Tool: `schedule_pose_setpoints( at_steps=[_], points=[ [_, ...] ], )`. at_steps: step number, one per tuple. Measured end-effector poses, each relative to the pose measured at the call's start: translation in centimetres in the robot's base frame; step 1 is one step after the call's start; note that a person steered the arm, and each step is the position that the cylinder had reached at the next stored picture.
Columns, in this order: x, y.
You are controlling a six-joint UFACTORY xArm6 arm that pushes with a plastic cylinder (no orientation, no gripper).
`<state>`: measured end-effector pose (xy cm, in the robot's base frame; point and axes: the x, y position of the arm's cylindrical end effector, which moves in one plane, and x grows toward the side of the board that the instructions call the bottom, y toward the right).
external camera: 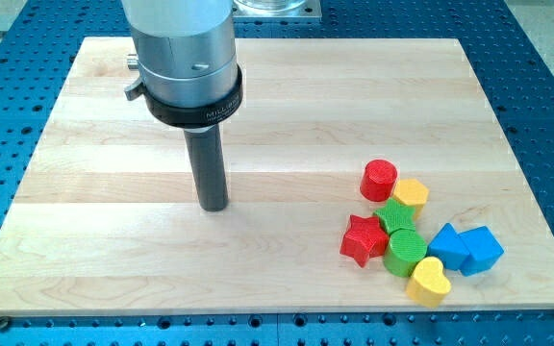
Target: Move the hexagon diagonally bottom left to the red circle
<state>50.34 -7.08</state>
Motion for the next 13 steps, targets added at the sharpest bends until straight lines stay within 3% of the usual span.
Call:
schedule_pose_setpoints(
  at_steps=[1,2,3,4,5,6,7,8,9,10,11,13],
  points=[
    [0.0,0.1],
    [-1.9,3.9],
    [-8.9,7.8],
    [-13.8,15.6],
    [-14.0,20.8],
    [-14.0,20.8],
    [-14.0,24.9],
    [-8.9,37.0],
    [-2.0,38.9],
    [-1.2,38.6],
    [1.5,33.1],
    [1.8,26.3]
  ],
)
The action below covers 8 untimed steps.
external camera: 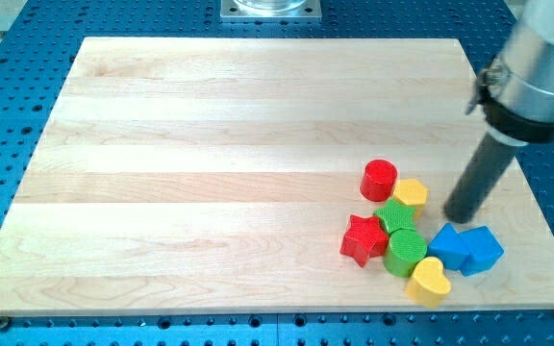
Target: Move the hexagon diagonally bottom left to the red circle
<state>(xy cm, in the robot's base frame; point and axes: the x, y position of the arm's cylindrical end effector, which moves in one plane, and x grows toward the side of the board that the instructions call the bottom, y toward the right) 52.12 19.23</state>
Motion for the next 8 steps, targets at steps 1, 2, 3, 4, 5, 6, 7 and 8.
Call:
schedule_pose_setpoints(
  at_steps=[1,2,3,4,5,6,7,8],
  points=[
    [0.1,-2.9],
    [0.0,-2.9],
    [-2.3,-2.9],
    [-1.8,-10.8],
    [0.9,-20.7],
    [1.5,-28.5],
    [1.8,-32.8],
    [2.4,-33.4]
  ],
)
